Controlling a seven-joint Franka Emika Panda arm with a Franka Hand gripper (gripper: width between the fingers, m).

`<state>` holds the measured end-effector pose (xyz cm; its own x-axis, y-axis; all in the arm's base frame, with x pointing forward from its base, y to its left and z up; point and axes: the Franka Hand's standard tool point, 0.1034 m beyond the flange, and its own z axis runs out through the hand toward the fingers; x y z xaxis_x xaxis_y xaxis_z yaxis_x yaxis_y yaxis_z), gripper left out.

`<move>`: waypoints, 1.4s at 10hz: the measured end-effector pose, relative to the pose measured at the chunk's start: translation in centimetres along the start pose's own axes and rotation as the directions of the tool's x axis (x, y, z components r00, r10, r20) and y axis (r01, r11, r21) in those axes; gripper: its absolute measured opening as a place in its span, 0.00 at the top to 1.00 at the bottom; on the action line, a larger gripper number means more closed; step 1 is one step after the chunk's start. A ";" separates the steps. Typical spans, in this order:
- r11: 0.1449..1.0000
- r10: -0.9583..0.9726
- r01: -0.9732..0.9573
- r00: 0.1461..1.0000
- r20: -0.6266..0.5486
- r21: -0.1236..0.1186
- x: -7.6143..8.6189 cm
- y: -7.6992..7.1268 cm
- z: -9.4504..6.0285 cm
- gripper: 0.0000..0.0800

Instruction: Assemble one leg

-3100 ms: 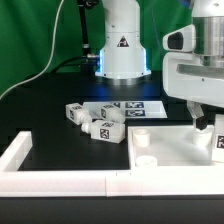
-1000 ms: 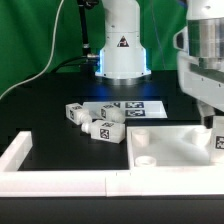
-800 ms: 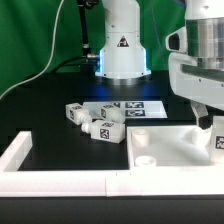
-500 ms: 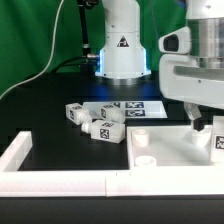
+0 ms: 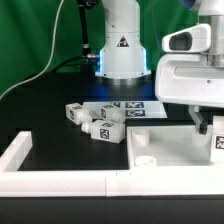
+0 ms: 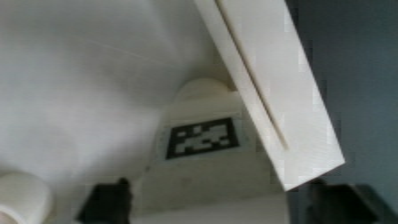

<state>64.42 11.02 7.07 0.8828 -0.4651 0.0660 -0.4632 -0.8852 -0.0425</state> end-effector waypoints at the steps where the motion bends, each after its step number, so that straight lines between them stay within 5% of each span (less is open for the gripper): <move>1: 0.998 0.060 -0.060 0.998 0.001 0.001 0.0 0.0 0.0 0.54; 2: 0.993 0.116 -0.116 0.993 0.001 0.001 0.0 0.0 0.0 0.64; 6: 0.863 0.505 -0.505 0.863 0.013 0.003 0.0 0.2 0.1 0.64; 9: 0.596 0.802 -0.803 0.595 0.057 -0.009 -0.1 0.2 0.1 0.64; 12: 0.220 0.969 -0.975 0.217 0.117 -0.018 -0.2 0.2 0.2 0.64; 14: 0.257 0.960 -0.966 0.253 0.117 -0.014 -0.2 0.2 0.2 0.64</move>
Offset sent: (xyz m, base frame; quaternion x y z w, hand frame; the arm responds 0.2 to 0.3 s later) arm 0.0000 0.0000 0.0000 0.0000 0.0000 0.1296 0.9916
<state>64.17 10.90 6.88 -0.2120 -0.9670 -0.1412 -0.9731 0.2222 -0.0607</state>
